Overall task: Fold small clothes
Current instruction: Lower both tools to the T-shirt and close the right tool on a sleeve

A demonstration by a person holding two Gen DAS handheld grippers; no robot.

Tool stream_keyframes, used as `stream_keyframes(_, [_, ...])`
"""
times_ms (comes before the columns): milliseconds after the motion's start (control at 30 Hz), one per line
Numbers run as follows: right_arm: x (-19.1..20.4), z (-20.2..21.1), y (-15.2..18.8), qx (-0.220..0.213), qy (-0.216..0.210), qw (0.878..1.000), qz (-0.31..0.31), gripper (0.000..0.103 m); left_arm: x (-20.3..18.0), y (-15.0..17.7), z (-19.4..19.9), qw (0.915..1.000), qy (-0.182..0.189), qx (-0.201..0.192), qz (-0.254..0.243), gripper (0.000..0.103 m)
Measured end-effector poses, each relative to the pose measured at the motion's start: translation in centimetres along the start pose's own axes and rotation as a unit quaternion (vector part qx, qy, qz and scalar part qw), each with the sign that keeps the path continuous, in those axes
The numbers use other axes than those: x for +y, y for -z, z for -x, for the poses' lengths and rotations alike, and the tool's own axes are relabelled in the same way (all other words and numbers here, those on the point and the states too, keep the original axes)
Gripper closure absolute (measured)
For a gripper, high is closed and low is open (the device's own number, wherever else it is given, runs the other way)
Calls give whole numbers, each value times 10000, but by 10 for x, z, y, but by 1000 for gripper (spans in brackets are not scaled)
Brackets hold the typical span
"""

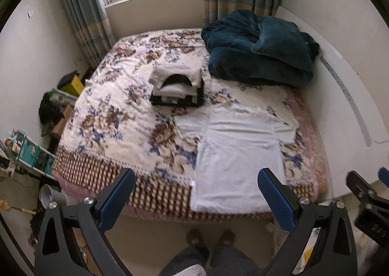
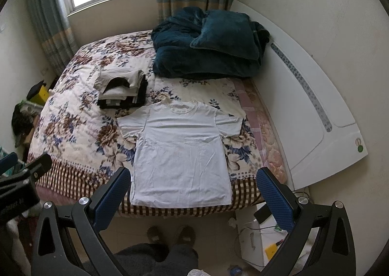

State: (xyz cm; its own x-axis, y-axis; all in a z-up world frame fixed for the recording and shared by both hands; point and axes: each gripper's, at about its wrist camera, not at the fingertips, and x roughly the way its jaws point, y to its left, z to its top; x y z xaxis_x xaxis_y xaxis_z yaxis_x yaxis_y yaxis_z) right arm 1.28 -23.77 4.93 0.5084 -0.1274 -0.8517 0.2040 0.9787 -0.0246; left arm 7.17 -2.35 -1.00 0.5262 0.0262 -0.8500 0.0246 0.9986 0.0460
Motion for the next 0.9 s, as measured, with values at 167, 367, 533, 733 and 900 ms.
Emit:
stream_keyframes(167, [8, -55, -8, -101, 309, 9988, -378, 0, -6, -23, -60, 9999, -90, -120, -16, 0])
stream_keyframes(367, [-17, -154, -42, 89, 533, 9937, -980, 0, -28, -54, -154, 9992, -220, 342, 48, 0])
stream_keyframes(533, [-60, -273, -73, 462, 551, 9886, -1325, 0, -62, -74, -235, 9964, -435, 716, 115, 0])
stream_keyframes(733, [-143, -455, -87, 1266, 127, 9690, -2118, 0, -104, -83, -354, 9889, -852, 1206, 176, 0])
stream_keyframes(900, [-215, -608, -70, 1714, 123, 9462, -2743, 0, -137, -60, -480, 9779, -1040, 1814, -2, 0])
